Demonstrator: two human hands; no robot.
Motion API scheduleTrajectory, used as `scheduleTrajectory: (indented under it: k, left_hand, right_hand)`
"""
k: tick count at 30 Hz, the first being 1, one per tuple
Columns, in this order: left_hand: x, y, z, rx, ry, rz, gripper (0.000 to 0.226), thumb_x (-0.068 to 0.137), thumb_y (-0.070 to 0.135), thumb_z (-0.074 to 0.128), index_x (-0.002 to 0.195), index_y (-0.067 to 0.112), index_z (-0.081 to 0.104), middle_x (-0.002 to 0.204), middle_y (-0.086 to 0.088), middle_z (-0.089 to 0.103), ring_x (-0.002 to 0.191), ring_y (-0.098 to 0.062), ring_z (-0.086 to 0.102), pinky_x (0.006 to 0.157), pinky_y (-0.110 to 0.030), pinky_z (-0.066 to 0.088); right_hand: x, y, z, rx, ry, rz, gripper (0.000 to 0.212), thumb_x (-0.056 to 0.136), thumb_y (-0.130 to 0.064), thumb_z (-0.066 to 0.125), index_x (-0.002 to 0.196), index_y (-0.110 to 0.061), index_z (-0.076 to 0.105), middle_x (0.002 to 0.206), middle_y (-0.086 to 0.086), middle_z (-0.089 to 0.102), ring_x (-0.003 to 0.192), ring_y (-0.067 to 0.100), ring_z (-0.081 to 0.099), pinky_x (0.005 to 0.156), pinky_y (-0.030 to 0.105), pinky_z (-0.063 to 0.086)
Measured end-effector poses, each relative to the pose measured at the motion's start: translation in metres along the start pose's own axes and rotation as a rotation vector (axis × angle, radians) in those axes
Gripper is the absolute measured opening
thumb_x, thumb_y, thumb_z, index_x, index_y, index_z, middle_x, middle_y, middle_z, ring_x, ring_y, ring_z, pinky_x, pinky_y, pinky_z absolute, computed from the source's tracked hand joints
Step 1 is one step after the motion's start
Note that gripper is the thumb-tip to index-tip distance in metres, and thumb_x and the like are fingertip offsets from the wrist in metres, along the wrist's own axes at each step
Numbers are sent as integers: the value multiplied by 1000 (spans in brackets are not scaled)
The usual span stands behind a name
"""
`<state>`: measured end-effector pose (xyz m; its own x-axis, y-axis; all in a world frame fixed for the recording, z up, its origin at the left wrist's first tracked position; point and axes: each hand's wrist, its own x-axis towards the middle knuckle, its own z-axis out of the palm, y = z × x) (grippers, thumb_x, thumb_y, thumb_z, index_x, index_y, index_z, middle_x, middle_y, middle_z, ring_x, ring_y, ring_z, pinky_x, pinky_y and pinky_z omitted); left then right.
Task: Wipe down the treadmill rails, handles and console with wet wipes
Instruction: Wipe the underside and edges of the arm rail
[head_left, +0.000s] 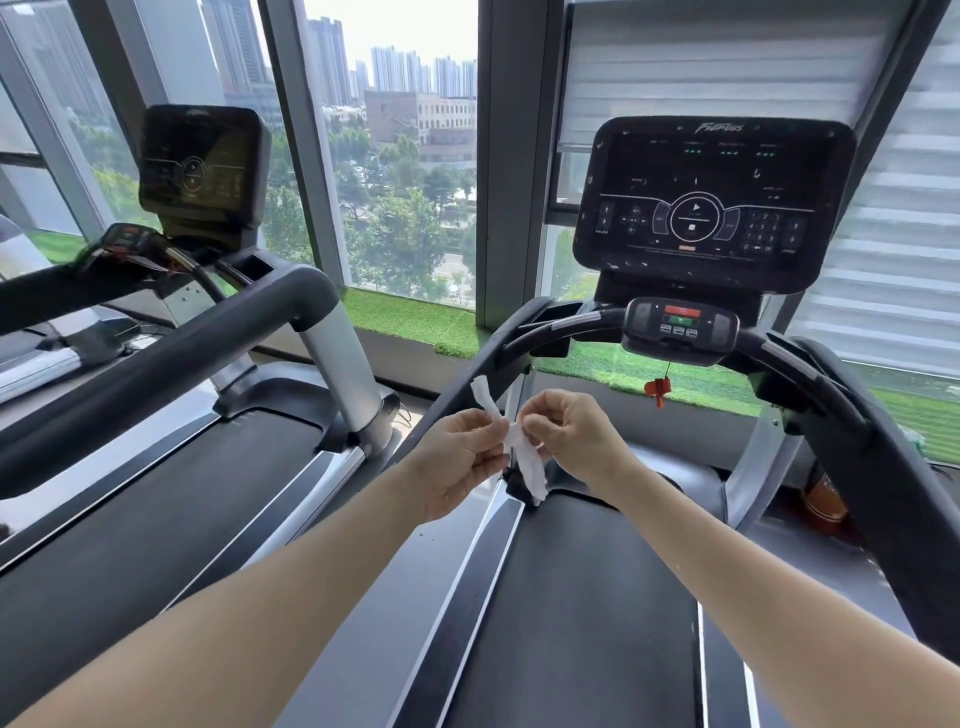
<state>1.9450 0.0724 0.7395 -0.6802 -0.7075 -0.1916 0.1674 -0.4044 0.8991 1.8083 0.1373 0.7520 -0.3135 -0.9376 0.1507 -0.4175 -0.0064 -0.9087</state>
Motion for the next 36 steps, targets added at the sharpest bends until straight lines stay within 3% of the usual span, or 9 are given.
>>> scheduleTrajectory:
  k: [4,9,16,19,22,24,28,30,36]
  left_hand:
    - [2,-4,-3,378,54,125,7,93,3,55,97,3,50,83,-11,46,72,-15,48,61,-15,49]
    - [-1,-2,-1,613,53,253,27,88,12,64,103,-7,52,87,-13,50,80,-22,48,77,-33,44]
    - [-6,6,1,293,24,208,9,91,13,59,89,9,51,88,-10,61,85,-21,59,91,-37,49]
    - [-3,6,2,217,19,200,12,90,13,58,92,4,51,84,-9,62,76,-17,63,83,-32,54]
    - [1,6,0,132,-46,132,42,83,21,62,114,-5,52,88,-12,61,79,-18,64,90,-37,54]
    - [2,6,-3,87,-107,98,56,80,22,63,122,-12,47,94,-15,61,86,-21,63,97,-44,49]
    - [1,7,-2,68,-146,129,28,86,10,57,110,-2,52,89,-10,62,82,-18,65,79,-31,57]
    - [3,8,-2,188,-76,193,5,91,3,54,93,6,50,82,-8,57,77,-20,61,75,-28,55]
    - [13,9,-8,1041,59,518,29,90,7,60,74,22,41,71,5,44,67,-14,43,63,-17,36]
  right_hand:
    - [4,-6,-1,128,-42,42,5,91,-16,61,87,-15,59,79,0,60,71,10,57,67,23,51]
    - [5,-1,8,187,-90,90,18,93,-5,56,78,-14,58,75,3,61,67,10,59,70,26,52]
    - [8,-9,5,59,-96,-14,17,95,-7,54,80,-16,55,72,1,60,65,9,60,62,19,53]
    - [9,-10,5,33,-143,-20,14,95,-11,54,82,-17,54,75,0,62,71,15,64,69,25,56]
    - [9,-9,4,55,-206,1,10,97,-14,52,87,-15,53,84,7,65,87,29,67,82,38,57]
    - [8,-8,2,90,-251,4,8,97,-12,50,90,-11,52,84,8,64,83,23,68,80,36,57]
    - [6,-10,-3,259,-273,42,12,99,-5,44,89,-7,50,77,5,58,67,9,62,69,26,55]
    - [7,-13,-8,353,-230,96,16,99,-9,45,85,-9,52,75,4,57,65,9,58,70,28,53]
    - [15,-17,-16,318,-160,249,26,91,-38,57,83,-13,58,72,0,63,66,12,59,71,29,53]
